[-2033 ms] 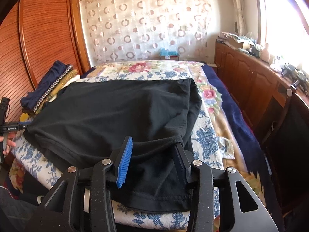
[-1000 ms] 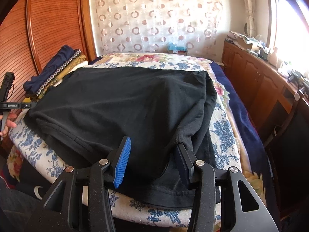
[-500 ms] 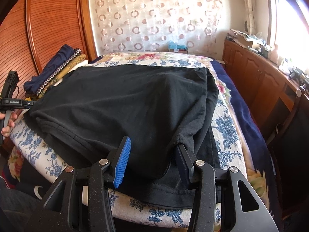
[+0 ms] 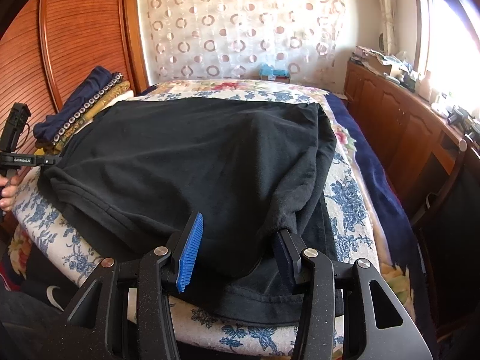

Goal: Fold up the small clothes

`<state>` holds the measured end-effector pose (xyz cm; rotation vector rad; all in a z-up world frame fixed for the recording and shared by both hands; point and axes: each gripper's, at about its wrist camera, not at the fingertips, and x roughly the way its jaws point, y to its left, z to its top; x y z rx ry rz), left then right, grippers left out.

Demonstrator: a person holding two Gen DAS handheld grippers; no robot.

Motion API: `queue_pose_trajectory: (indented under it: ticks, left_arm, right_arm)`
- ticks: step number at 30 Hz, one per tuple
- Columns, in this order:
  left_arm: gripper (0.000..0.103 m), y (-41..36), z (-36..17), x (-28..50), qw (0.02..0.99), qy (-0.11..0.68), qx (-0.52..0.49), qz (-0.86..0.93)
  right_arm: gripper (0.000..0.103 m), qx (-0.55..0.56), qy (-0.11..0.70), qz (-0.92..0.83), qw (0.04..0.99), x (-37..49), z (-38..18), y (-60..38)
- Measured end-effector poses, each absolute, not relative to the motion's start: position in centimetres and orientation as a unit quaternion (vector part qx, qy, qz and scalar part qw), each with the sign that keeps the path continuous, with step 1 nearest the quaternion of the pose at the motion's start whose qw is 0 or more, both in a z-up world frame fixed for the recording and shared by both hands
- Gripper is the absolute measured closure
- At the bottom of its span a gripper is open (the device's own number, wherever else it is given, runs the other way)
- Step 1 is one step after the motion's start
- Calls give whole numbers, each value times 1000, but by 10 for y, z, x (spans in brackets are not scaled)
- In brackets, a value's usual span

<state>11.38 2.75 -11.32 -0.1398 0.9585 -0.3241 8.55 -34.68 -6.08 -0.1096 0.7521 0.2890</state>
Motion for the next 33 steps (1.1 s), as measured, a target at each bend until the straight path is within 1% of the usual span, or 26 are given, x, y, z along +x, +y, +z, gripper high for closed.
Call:
queue_pose_trajectory:
  ticks: [2,3,4,8,16,19,25,33]
  left_arm:
    - [96,15,-103,113,878,443,-62,-171]
    - [96,11,-98,113,881,436,-61,-175]
    - [96,3,-90,113,884,426,-57,-183]
    - [96,-15,-66,116,884,404,-76,-225]
    - [97,-71,-21,127,887,359,-60,-283]
    - [97,-88,-10,130,885,351,-55,-302]
    - [97,-146,13,138,877,338,-29,-341]
    - [97,-214,34,135,859,332,11,-389]
  right_arm:
    - [55,-54,369,136,918,88,-64,-349]
    - [49,-54,372,132,917,90,-65,-350]
    - [48,-54,372,130,918,91,-66,-351]
    - [48,-57,376,121,917,93,-68,-357]
    - [48,-50,376,118,918,85,-66,-371]
    - [48,-40,370,119,921,79,-60,-377]
    - [48,-31,356,110,928,69,-50,-391]
    - [48,-21,361,89,928,60,-54,-411]
